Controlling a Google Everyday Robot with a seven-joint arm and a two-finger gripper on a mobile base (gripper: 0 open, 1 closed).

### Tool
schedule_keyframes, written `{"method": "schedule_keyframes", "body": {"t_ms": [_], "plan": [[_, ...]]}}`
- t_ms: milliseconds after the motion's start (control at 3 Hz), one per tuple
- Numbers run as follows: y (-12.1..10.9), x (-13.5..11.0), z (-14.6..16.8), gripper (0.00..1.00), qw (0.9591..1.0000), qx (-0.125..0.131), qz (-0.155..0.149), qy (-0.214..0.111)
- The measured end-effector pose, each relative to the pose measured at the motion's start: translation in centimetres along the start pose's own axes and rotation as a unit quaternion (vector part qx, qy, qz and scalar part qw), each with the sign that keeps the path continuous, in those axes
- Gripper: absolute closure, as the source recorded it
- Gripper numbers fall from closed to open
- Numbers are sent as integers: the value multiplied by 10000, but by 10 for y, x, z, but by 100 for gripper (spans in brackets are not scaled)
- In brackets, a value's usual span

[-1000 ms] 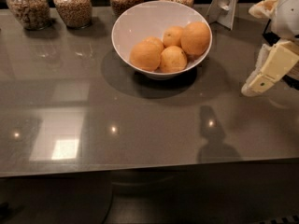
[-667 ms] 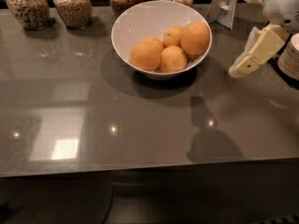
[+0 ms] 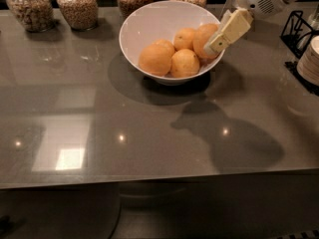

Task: Pick orange from white bowl

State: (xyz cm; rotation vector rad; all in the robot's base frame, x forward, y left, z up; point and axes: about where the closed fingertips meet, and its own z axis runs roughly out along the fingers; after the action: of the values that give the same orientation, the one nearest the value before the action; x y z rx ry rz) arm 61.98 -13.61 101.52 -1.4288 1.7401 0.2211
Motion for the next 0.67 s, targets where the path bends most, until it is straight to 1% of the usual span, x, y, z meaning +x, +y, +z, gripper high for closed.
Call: {"method": "schedule_keyframes", "body": {"t_ms": [333,667], "plan": [[0,0,0,0,10000,-1,-1,0],[-6,15,10,0,9999,70,34,143]]}}
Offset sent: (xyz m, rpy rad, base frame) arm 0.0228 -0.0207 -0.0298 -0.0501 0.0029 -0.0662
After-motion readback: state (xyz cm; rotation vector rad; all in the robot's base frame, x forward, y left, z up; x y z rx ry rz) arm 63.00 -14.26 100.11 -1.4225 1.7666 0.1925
